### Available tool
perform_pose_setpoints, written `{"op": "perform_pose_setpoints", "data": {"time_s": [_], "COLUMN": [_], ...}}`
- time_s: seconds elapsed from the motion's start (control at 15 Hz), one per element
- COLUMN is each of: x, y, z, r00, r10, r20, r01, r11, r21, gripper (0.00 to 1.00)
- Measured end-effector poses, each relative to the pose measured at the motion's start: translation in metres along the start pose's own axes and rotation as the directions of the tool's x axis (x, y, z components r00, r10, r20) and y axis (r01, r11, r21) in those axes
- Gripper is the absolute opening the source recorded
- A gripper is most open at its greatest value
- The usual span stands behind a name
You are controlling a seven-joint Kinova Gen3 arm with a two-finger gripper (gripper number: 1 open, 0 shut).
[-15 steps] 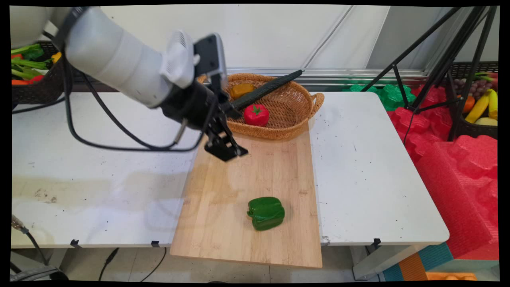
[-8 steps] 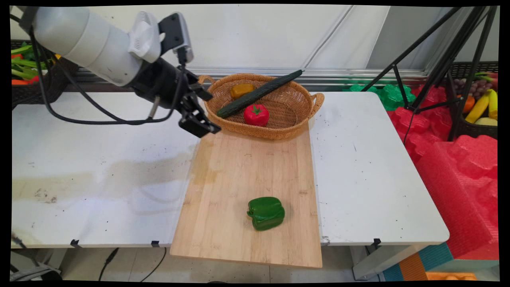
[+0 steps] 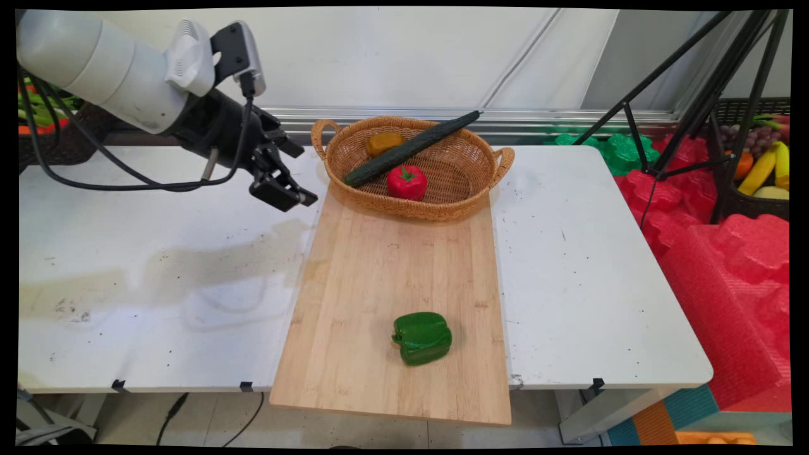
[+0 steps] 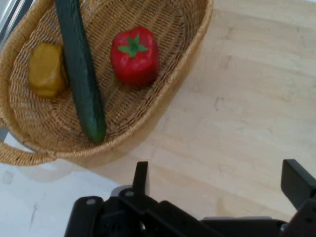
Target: Pick up the cucumber from the vegetable basket
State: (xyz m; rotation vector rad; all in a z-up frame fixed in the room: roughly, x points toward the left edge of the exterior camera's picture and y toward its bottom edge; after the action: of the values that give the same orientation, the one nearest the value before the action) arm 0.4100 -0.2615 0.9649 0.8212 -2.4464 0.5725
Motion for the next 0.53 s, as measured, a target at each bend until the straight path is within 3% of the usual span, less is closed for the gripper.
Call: {"op": "perform_pose_setpoints", "data": {"time_s": [0.53], "x": [-0.005], "y": [-0.012], "z": [-0.002], "r00": [0.999], "r10": [-0.036], "r20": [-0.009], "r01": [0.036], "r11": [0.999], "r21": [0.023], "gripper": [1.00]}}
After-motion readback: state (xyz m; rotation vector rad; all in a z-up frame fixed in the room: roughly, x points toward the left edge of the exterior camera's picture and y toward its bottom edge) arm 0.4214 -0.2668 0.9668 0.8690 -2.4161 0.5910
